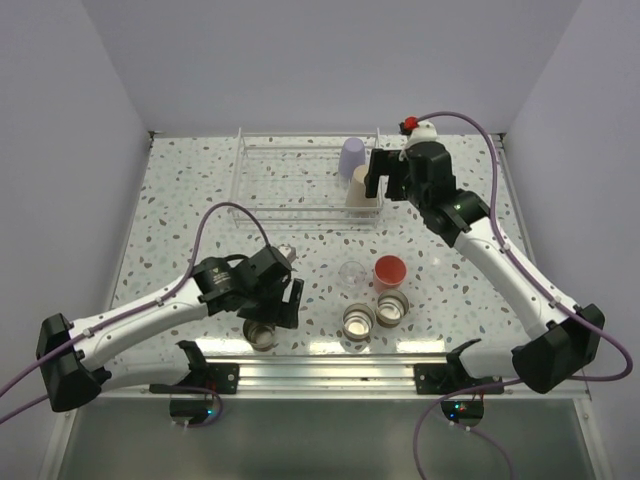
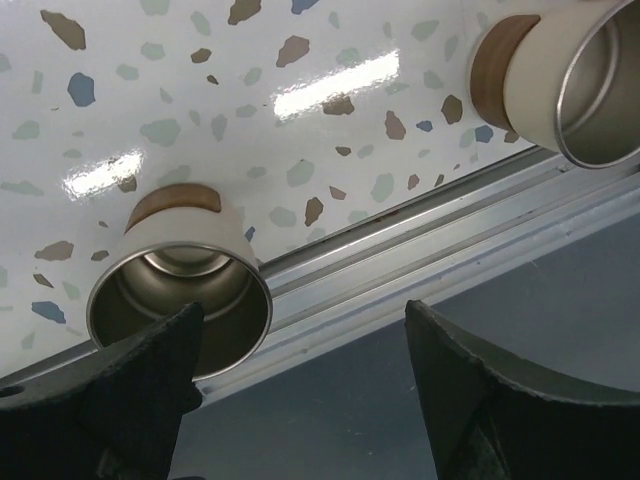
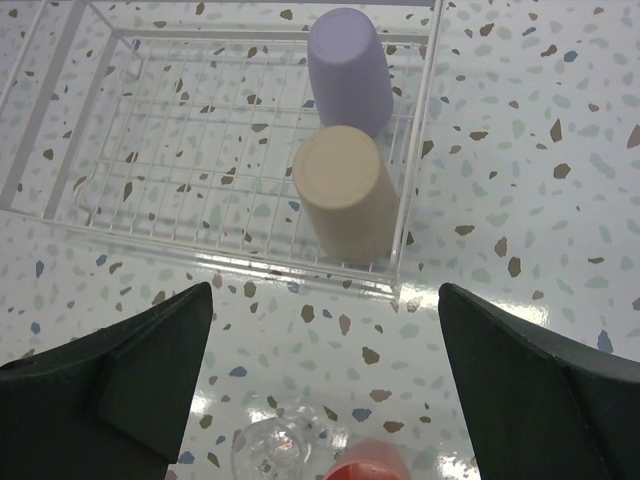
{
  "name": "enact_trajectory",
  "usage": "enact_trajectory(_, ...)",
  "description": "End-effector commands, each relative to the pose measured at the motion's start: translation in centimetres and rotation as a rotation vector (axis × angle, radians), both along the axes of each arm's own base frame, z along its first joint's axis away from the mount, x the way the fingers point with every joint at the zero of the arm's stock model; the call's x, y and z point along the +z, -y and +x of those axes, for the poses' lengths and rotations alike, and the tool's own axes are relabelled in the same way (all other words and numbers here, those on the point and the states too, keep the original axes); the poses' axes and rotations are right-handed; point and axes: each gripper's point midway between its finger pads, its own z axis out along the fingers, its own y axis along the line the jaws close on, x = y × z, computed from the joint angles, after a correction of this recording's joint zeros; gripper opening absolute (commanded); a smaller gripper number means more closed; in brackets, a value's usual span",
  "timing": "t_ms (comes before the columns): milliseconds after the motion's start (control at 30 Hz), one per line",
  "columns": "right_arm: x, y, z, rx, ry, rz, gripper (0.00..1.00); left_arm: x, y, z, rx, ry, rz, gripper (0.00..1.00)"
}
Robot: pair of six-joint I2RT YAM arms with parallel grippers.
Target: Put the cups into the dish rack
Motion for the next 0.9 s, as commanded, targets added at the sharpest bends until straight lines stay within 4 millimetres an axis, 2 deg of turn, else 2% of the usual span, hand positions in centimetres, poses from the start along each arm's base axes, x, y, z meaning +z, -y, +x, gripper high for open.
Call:
enact_trajectory(0, 1.5, 0.4, -0.9, -0.004, 0.040, 0.028, 0.98, -1.5, -1.1, -0.5, 0.071, -0.030, 0.066, 0.84)
enact_trajectory(167, 1.1, 0.4, -1.1, -0.002, 0.033, 0.024, 0.98, -3.8, -1.6, -0.5, 0.079, -0.039, 0.130, 0.72)
enact_trajectory(400, 0.8, 0.4, -1.1, 0.000, 0.026, 0.019, 0.98, -5.4, -0.8, 0.3, 0.068, -0.030, 0.153, 0.61)
enact_trajectory(500, 0.7, 0.4, -1.1, 0.000, 0.025, 0.018, 0.98, -6.2, -0.3, 0.7, 0.059, -0.032, 0.161, 0.45)
enact_trajectory(533, 0.7, 0.4, -1.2, 0.002, 0.025, 0.017, 0.98, -6.2, -0.2, 0.8, 0.059, -0.029, 0.163, 0.30)
enact_trajectory(600, 0.7, 0.5, -1.1, -0.002, 0.026, 0.015, 0.98, -6.0, -0.3, 1.0, 0.055, -0.023, 0.178, 0.15)
enact_trajectory(633, 0.7, 0.6, -1.1, -0.004, 0.027, 0.012, 0.98, -5.8, -0.8, 1.3, 0.062, -0.009, 0.208, 0.02)
enact_trajectory(667, 1.0, 0.6, -1.1, -0.003, 0.033, 0.013, 0.98, -4.6, -0.4, 2.1, 0.072, 0.015, 0.211, 0.00)
enact_trajectory(733, 1.2, 0.6, -1.1, -0.001, 0.035, 0.010, 0.98, -3.7, -1.5, 2.7, 0.071, 0.036, 0.300, 0.00)
enact_trajectory(767, 1.6, 0.6, -1.0, -0.002, 0.044, 0.013, 0.98, -2.0, -0.8, 3.8, 0.069, 0.073, 0.289, 0.00)
enact_trajectory(833, 2.4, 0.5, -0.9, 0.001, 0.051, 0.016, 0.98, -0.5, -1.4, 4.7, 0.072, 0.103, 0.342, 0.00)
enact_trajectory(867, 3.6, 0.4, -0.8, 0.003, 0.072, 0.028, 0.98, 1.5, -0.8, 6.1, 0.085, 0.138, 0.312, 0.00)
